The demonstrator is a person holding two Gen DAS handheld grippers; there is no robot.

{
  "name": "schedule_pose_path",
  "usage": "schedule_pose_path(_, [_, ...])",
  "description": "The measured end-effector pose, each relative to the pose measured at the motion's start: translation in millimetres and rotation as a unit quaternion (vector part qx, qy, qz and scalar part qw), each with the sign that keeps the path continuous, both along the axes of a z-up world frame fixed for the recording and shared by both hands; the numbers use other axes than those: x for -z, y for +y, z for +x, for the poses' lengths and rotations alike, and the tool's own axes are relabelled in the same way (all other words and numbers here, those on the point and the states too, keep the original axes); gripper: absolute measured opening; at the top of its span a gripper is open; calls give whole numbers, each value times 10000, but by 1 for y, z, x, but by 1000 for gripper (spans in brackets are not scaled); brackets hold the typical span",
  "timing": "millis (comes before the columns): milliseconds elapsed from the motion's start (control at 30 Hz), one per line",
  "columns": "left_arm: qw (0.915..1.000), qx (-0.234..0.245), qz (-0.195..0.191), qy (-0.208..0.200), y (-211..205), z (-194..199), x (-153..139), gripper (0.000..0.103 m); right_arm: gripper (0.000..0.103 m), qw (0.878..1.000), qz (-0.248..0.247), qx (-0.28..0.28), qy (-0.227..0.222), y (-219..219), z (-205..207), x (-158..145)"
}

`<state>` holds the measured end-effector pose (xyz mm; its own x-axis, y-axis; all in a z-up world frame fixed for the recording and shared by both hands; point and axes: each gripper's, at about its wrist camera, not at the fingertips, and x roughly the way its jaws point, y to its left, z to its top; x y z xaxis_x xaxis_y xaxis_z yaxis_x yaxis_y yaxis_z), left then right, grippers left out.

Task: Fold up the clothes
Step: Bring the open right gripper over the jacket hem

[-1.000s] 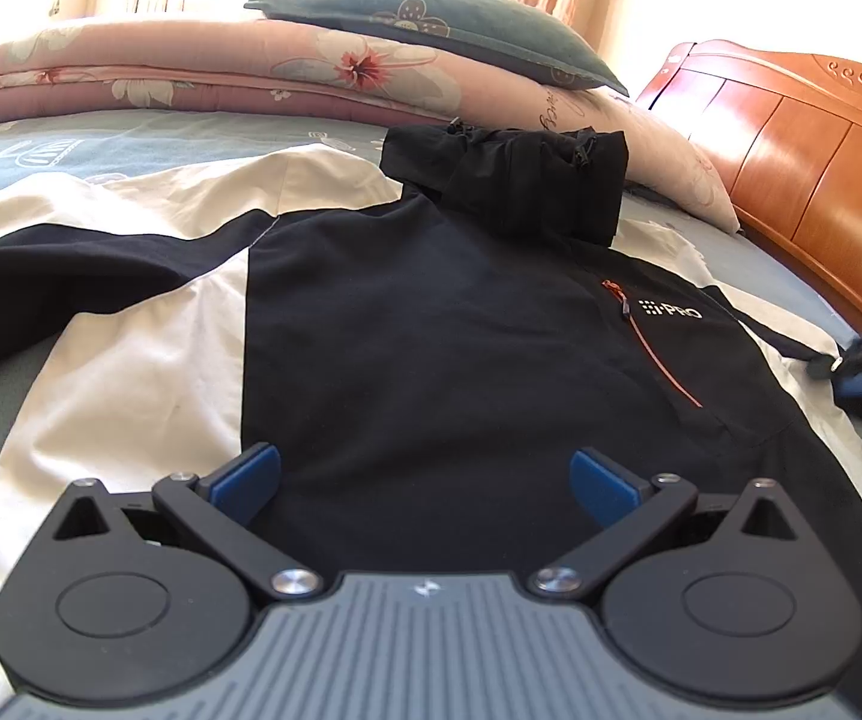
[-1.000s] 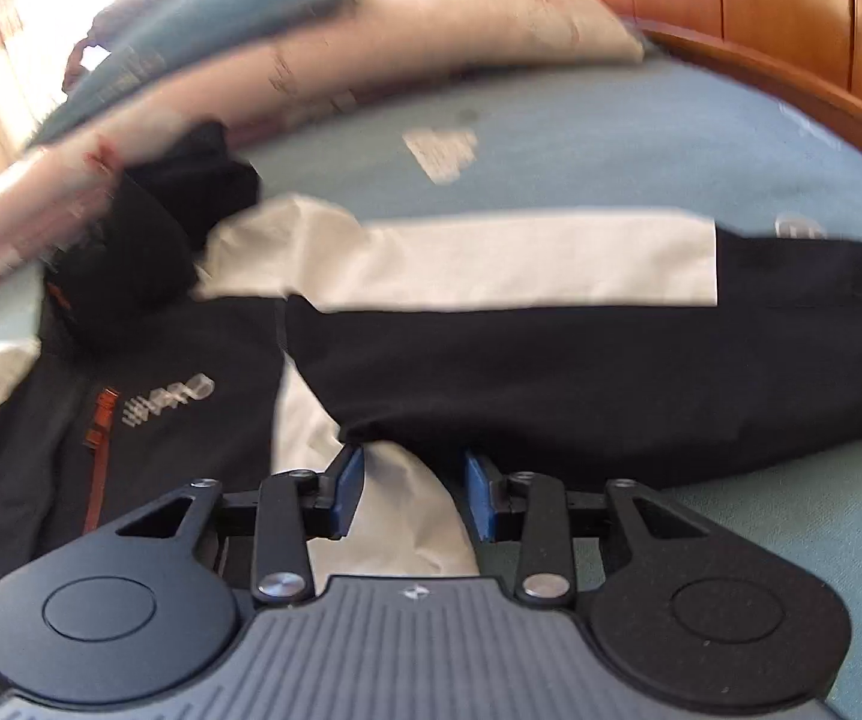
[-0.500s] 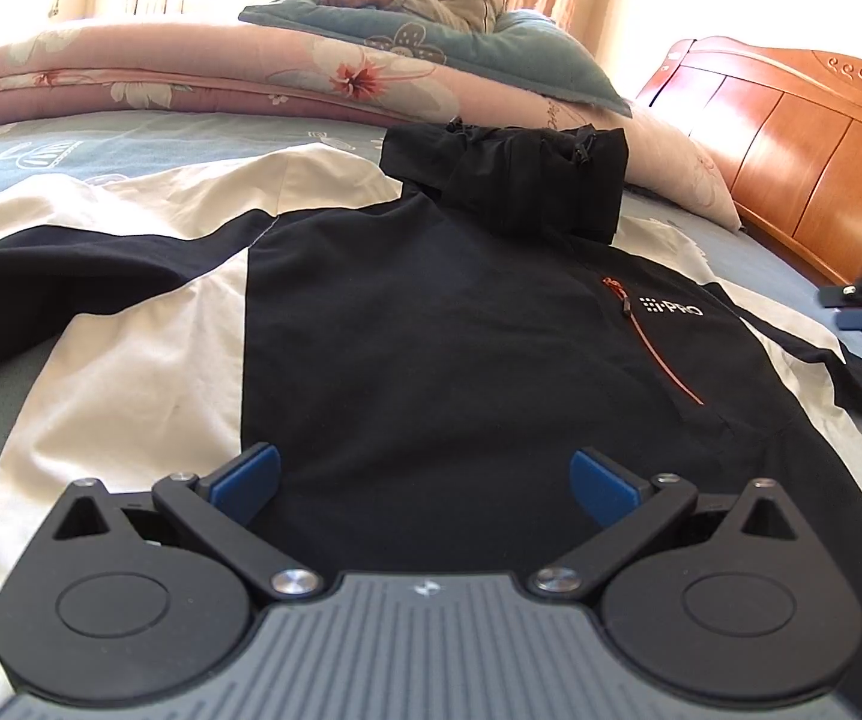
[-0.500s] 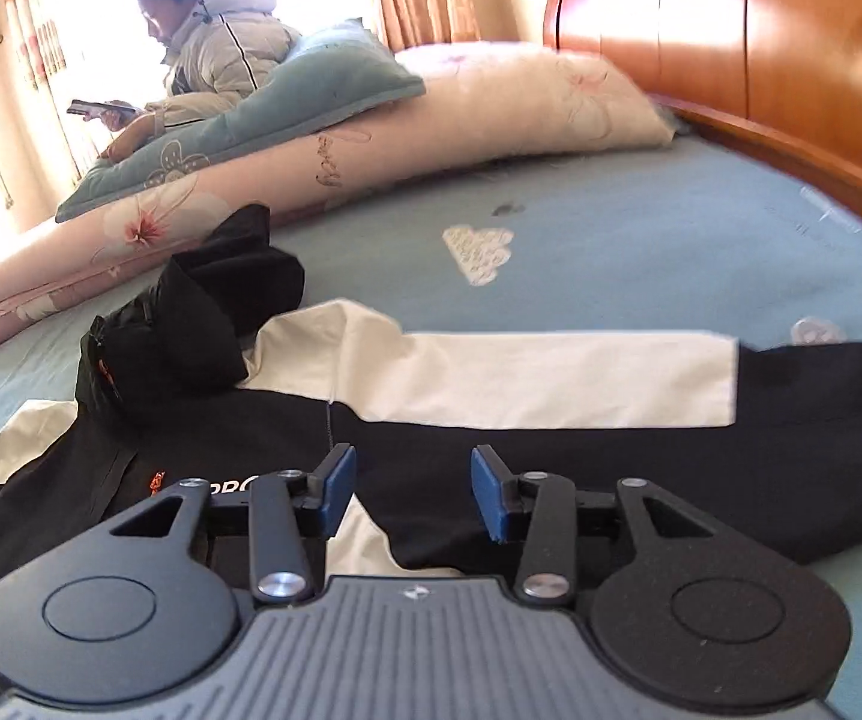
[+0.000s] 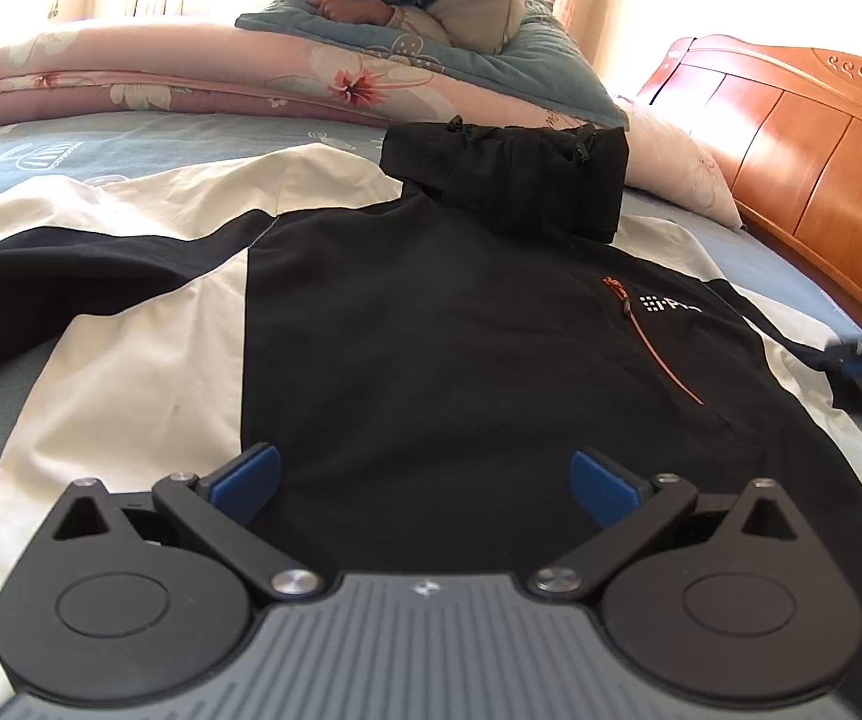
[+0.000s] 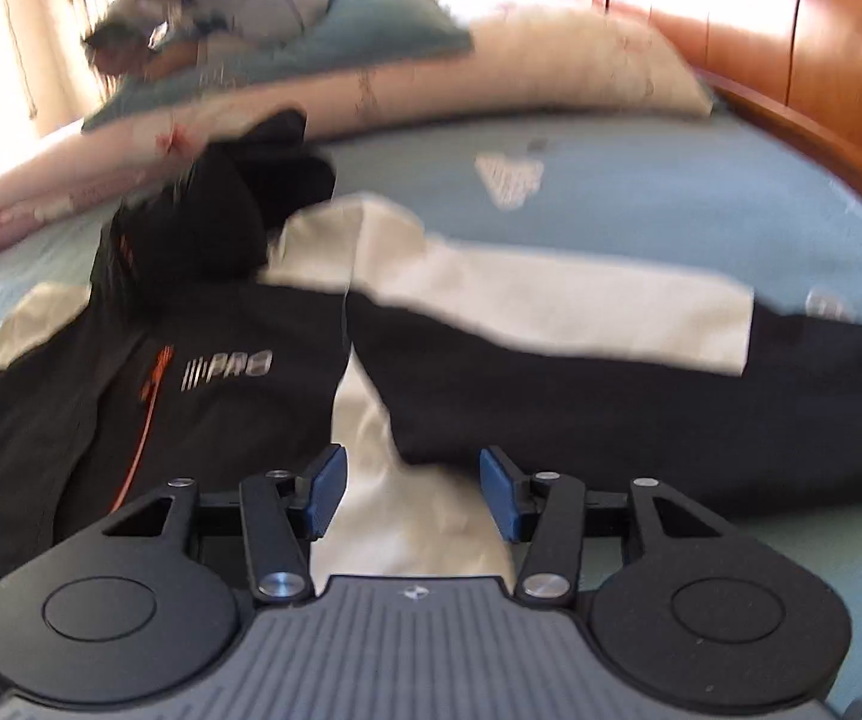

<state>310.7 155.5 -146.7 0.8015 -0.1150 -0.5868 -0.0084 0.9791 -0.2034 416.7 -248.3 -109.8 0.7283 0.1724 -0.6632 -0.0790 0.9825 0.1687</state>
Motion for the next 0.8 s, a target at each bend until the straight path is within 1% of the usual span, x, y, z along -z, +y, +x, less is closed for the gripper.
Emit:
schedule_pose_path(67, [10000,2,-5,0,0,-1,0,102,61,9997,179,161,20,-10,13,4])
schedule_pose_path(200, [10000,3,-46,8,1,-2,-1,102,62,9952,603,478,607,-43,31,36])
schedule_pose_path(233, [10000,3,-52,14,2,-1,-1,102,62,9935,754,538,658,-51,31,38])
schedule_pose_path(300, [10000,3,-49,30,2,-1,-2,102,62,9918,647,806,747,-60,27,30])
schedule_pose_path(367, [10000,-1,-35,51,1,-1,-2,102,62,9916,85,1022,789,-59,22,16])
schedule_pose_path(433, [10000,-8,-31,76,1,-1,-2,102,62,9914,-437,1026,684,-56,16,-5])
schedule_pose_path(467, [10000,-13,-44,88,1,-1,-3,102,63,9915,-611,991,582,-53,12,-17])
schedule_pose_path(600, [9998,-32,-138,137,4,-1,-4,102,69,9942,-800,695,160,-32,-4,-75])
schedule_pose_path(700, [9996,-45,-208,196,5,-1,-5,102,73,9972,-717,208,-89,-1,-15,-113])
schedule_pose_path(767, [9994,-45,-241,239,6,-1,-6,102,77,9980,-609,-140,-132,24,-22,-125])
schedule_pose_path(800, [9993,-39,-249,264,6,0,-7,102,78,9978,-564,-334,-102,38,-25,-126])
